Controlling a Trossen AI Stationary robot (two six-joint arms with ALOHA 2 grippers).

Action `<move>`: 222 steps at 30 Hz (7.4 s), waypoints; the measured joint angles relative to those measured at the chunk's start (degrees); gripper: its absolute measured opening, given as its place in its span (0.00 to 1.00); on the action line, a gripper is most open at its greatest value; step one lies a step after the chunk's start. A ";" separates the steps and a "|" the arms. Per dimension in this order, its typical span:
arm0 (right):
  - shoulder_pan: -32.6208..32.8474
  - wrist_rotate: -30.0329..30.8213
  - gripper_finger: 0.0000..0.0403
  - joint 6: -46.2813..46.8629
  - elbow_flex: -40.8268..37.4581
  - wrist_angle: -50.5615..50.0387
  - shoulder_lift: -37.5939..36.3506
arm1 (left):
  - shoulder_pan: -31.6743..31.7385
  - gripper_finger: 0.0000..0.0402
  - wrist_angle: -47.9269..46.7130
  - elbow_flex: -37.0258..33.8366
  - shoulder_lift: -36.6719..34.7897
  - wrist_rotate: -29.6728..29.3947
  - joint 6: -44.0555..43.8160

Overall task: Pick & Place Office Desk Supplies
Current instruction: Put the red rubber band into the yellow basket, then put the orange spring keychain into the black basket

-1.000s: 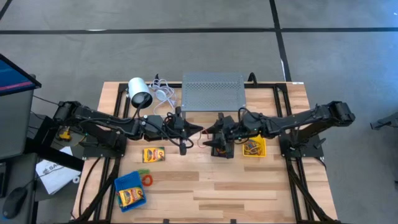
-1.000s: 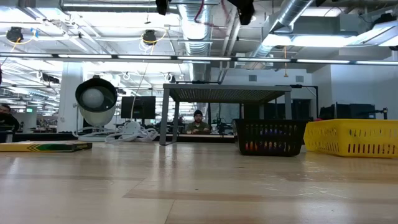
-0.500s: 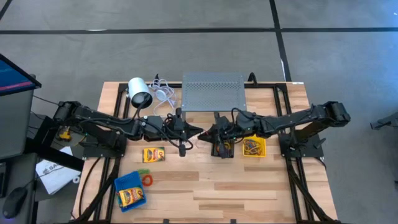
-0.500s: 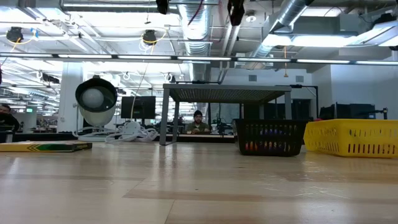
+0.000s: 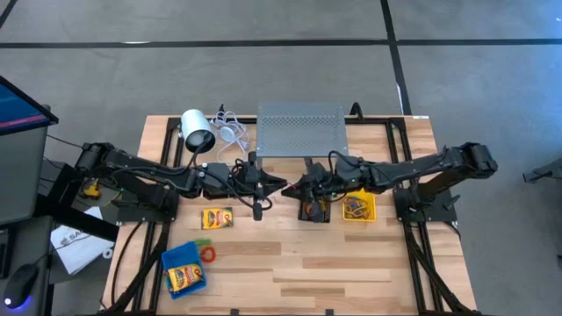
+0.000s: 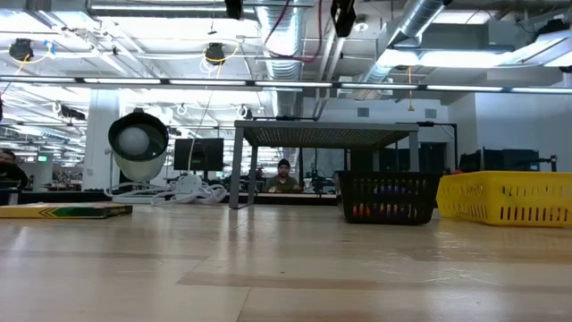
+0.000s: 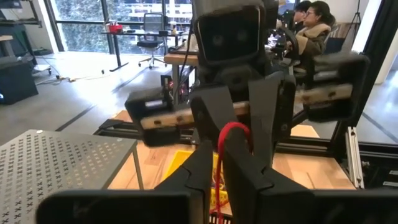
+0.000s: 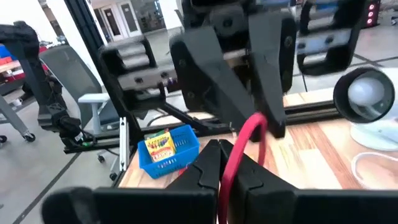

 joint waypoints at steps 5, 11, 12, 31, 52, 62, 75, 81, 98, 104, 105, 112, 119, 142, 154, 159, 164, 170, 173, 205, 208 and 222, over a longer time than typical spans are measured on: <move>-0.02 3.13 0.00 -1.34 0.01 -4.07 -3.53 | -0.07 0.18 0.03 0.05 -1.30 -0.03 -0.08; -0.07 4.64 0.00 -1.50 0.03 -9.18 -7.97 | -0.14 0.32 -1.14 0.00 -4.55 0.03 -0.11; -0.07 5.10 0.00 -1.49 0.03 -11.12 -8.85 | -0.32 0.34 -1.68 -0.02 -5.16 0.01 -0.23; 6.44 19.76 0.00 25.30 0.01 -67.57 -30.94 | -6.12 0.36 -18.32 -0.05 -8.46 0.50 -4.40; 19.02 25.49 0.00 45.66 -13.16 -75.07 -29.68 | -6.12 0.33 -26.14 -0.04 -8.44 4.04 -14.69; 18.18 25.27 0.00 46.03 -14.32 -75.79 -29.70 | -6.18 0.33 -26.34 -0.04 -8.44 4.07 -16.45; 18.71 22.84 0.00 49.53 -20.86 -70.33 -29.68 | -7.76 0.33 -27.93 -0.04 -8.41 4.24 -17.59; 17.22 21.79 0.13 49.37 -23.21 -69.97 -29.68 | -7.65 0.33 -31.43 -0.04 -8.40 5.33 -20.77; 8.16 14.16 0.73 44.04 -27.12 -62.60 -29.70 | -7.72 0.33 -38.43 -0.04 -8.39 10.46 -21.67; 6.68 11.13 0.71 39.97 -24.93 -63.50 -29.70 | -7.61 0.33 -40.33 -0.04 -8.88 15.27 -21.66; 6.36 11.12 0.71 39.12 -24.21 -63.78 -29.72 | -7.61 0.33 -40.34 -0.01 -9.00 15.57 -21.62; 4.81 10.29 0.71 35.37 -19.47 -67.74 -29.92 | -7.63 0.33 -45.64 0.04 -11.02 15.95 -24.02; 4.81 8.97 0.71 34.84 -17.96 -69.43 -29.92 | -7.50 0.33 -56.65 -0.04 -8.62 20.06 -30.31; 4.74 11.52 0.71 30.39 -17.94 -61.36 -29.90 | -18.60 0.33 -84.15 12.46 16.93 29.55 -18.90; 6.55 12.06 0.71 30.34 -17.94 -61.30 -29.90 | -23.51 0.33 -84.03 12.37 22.34 21.05 -8.23; 8.19 12.03 0.71 30.46 -17.94 -60.65 -29.90 | -24.22 0.33 -80.73 12.37 22.32 20.45 -6.71; 9.48 12.06 0.71 30.47 -17.94 -58.71 -29.90 | -25.22 0.33 -79.12 11.42 22.32 20.33 -5.62; 10.57 12.05 0.71 30.95 -17.94 -58.52 -29.90 | -26.03 0.33 -79.07 8.89 22.32 20.33 -5.48; 10.93 12.03 0.71 31.92 -17.94 -58.51 -29.90 | -25.88 0.33 -77.86 8.33 22.32 20.33 -5.21; 10.91 11.82 0.71 32.44 -17.94 -55.50 -29.90 | -25.49 0.27 -65.98 -0.09 22.10 20.04 -0.91; 10.88 11.82 0.71 32.44 -17.94 -55.50 -29.90 | -25.07 0.18 -65.94 -0.11 22.11 20.04 -0.97; 10.93 10.83 0.71 33.00 -17.94 -55.49 -29.90 | -25.28 0.01 -71.19 3.53 21.98 18.78 -5.68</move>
